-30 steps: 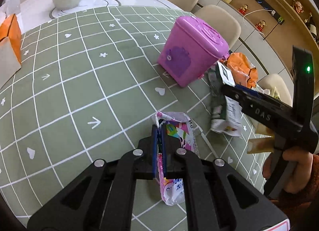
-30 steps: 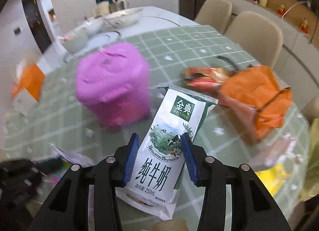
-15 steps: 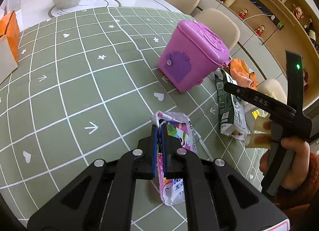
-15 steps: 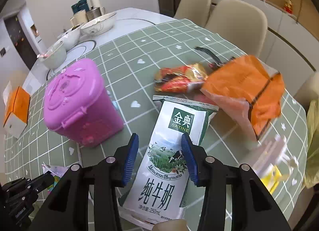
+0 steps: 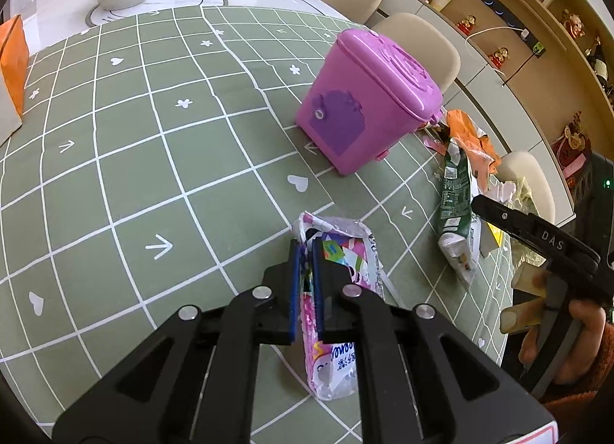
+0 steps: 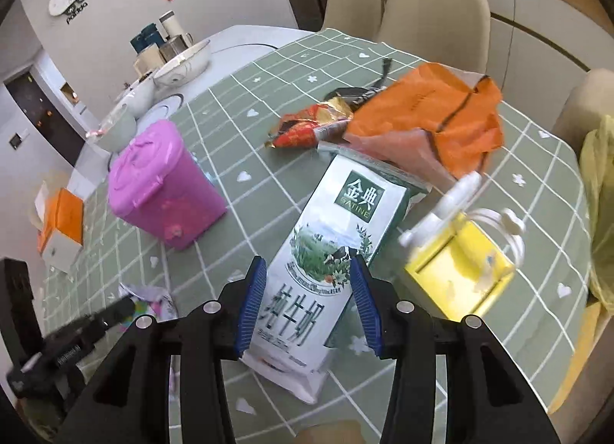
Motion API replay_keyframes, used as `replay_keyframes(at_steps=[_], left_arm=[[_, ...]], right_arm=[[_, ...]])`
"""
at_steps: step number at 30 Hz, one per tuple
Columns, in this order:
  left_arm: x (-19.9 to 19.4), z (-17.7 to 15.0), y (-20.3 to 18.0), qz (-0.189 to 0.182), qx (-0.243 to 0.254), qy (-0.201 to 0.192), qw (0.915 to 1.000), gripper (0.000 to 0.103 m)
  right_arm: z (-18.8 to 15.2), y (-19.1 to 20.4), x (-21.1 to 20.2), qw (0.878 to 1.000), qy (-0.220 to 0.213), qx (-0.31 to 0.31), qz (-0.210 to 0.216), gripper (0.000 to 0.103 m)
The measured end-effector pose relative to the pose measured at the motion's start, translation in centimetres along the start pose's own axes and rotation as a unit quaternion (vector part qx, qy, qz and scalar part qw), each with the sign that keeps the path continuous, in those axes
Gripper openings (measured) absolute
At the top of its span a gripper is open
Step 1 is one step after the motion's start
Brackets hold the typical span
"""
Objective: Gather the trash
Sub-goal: 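Grasp the white Satine milk carton with the right tool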
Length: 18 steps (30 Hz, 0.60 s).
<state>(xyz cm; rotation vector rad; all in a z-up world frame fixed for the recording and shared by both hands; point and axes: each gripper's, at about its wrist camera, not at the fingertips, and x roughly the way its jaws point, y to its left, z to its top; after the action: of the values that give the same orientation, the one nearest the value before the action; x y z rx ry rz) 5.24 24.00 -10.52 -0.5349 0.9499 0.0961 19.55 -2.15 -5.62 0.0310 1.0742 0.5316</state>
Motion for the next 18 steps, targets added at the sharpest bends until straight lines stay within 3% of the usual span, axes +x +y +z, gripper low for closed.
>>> replay_keyframes(at_steps=[3,8,14,18], left_arm=[[0.1,0.1,0.0,0.003,-0.004,0.000,1.0000,0.005],[0.0,-0.1,0.1,-0.001,-0.001,0.000,1.0000,0.005],[0.4,0.0,0.4,-0.003,-0.012,0.003,0.9999,0.005],[0.4,0.0,0.4,0.000,-0.005,0.010,0.9999,0.005]], right_arm=[[0.5,-0.4,-0.4,0.999,0.002,0.032,0.000,0.043],[-0.3,-1.2,-2.2,0.999,0.001,0.029,0.029,0.043],[-0.8,-2.7,1.5,0.995,0.035,0.086,0.035,0.043],[-0.7,-2.7,3.1,0.995,0.008,0.097,0.038,0.058]])
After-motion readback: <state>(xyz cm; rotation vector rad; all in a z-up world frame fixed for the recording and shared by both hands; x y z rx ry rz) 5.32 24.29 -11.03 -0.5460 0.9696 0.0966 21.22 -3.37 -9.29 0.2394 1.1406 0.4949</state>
